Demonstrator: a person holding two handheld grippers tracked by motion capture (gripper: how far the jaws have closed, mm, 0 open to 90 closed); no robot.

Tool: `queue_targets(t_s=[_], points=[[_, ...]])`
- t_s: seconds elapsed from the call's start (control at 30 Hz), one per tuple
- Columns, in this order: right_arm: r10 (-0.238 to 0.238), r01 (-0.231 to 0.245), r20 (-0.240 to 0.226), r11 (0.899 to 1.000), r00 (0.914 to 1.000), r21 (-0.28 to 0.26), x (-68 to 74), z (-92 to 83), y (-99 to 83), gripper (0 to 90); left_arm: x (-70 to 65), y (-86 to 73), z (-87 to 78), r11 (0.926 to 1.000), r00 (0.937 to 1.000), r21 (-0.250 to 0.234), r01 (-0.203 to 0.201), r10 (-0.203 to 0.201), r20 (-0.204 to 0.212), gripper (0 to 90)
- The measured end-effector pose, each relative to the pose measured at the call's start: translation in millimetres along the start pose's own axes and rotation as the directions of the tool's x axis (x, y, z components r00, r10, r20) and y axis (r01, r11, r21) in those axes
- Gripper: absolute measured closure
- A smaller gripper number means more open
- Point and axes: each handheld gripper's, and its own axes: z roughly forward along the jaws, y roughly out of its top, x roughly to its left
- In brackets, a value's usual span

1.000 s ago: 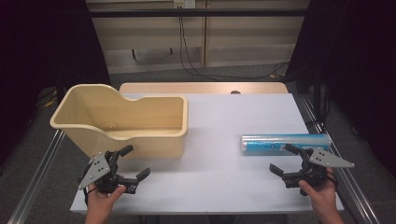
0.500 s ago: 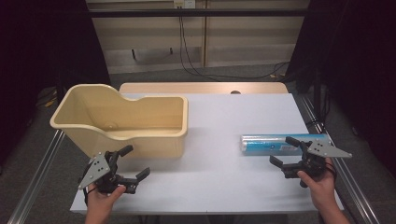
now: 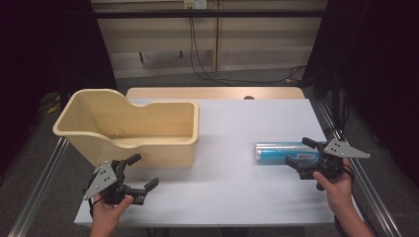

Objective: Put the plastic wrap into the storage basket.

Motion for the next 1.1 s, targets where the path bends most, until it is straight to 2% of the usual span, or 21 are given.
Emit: queue_targets(t_s=[0.13,0.43,0.63,0.7,0.77,0.83,0.87,1.0,1.03,1.07,1.1], points=[[-0.004,0.004,-0.001,1.0,1.0,0.008,-3.7,4.9,4.8,0.0,0.0,-0.2,0.5,1.0,1.0,-0.001,0.0,0.0,0.002,2.3],[-0.029,0.029,0.002,0.997,0.9996,0.066,-14.9,17.6,17.0,0.0,0.1,-1.0,1.2,1.0,1.0,0.005,0.007,-0.007,0.005,2.4],[-0.018,0.018,-0.003,0.996,0.9998,0.083,-22.4,23.2,21.9,0.0,0.2,-0.9,1.2,1.0,1.0,0.007,0.006,-0.006,0.006,2.4],[-0.021,0.022,-0.007,0.993,0.9997,0.119,-27.5,26.8,24.2,0.0,0.1,-1.0,1.5,0.9999,1.0,0.01,0.002,-0.003,0.006,2.4],[-0.02,0.021,-0.009,0.991,0.9998,0.131,-28.7,27.6,24.8,0.0,0.1,-1.1,1.7,0.9999,1.0,0.011,0.004,-0.004,0.007,2.4],[-0.03,0.032,-0.012,0.982,0.9995,0.185,-33.6,30.4,27.5,0.0,0.0,-1.2,1.9,0.9999,1.0,0.013,0.004,-0.004,0.008,2.4],[-0.03,0.032,-0.012,0.982,0.9995,0.185,-33.6,30.4,27.5,0.0,0.1,-1.2,1.9,0.9999,1.0,0.014,0.004,-0.004,0.009,2.4],[-0.037,0.047,-0.039,0.956,0.9986,0.291,-40.7,36.7,31.5,0.0,0.3,-1.6,2.3,0.9999,0.9999,0.015,0.005,-0.005,0.011,2.4],[-0.04,0.053,-0.046,0.946,0.9981,0.319,-42.0,38.3,32.6,0.0,0.1,-1.6,2.5,0.9999,0.9999,0.016,0.007,-0.007,0.011,2.3],[-0.04,0.053,-0.046,0.946,0.9981,0.319,-42.0,38.3,32.6,0.0,0.1,-1.6,2.5,0.9999,0.9999,0.016,0.007,-0.007,0.011,2.3],[-0.048,0.066,-0.059,0.929,0.9971,0.365,-44.6,41.5,34.6,0.0,-0.1,-1.6,2.6,0.9999,0.9999,0.015,0.007,-0.007,0.011,2.3]])
